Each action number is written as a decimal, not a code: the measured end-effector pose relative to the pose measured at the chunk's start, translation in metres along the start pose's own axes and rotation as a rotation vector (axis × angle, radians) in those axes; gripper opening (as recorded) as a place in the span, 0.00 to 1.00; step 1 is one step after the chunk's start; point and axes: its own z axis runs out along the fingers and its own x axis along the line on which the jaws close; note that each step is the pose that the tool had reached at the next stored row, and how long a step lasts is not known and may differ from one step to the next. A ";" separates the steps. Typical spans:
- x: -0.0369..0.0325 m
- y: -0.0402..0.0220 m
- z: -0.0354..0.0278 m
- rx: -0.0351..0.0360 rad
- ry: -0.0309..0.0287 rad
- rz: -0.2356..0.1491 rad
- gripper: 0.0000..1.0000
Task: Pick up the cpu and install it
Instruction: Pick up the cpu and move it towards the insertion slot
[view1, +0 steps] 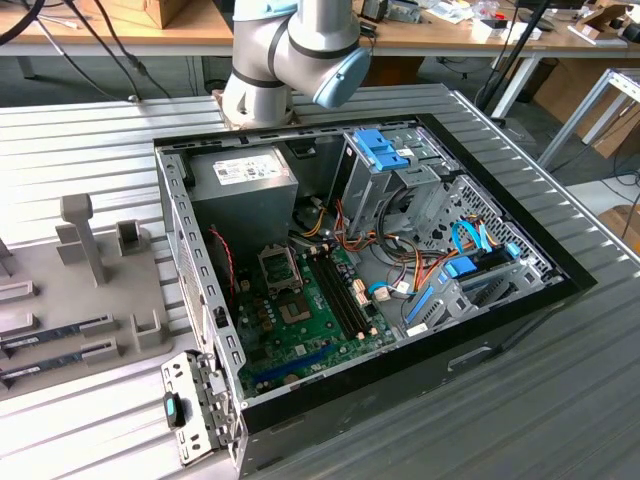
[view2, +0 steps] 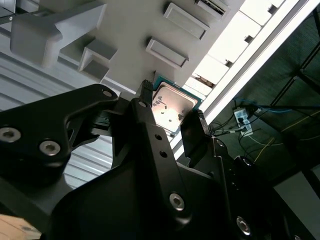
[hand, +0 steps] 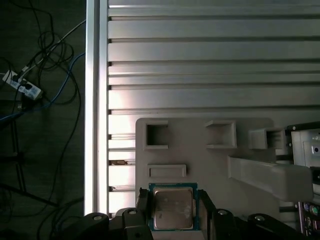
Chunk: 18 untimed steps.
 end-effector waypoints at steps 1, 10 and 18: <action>0.0000 0.0000 -0.0004 0.0001 0.0001 0.000 0.47; -0.0002 0.0004 -0.0043 0.0007 0.0000 0.000 0.47; -0.0001 0.0004 -0.0047 0.0468 -0.0013 -0.001 0.47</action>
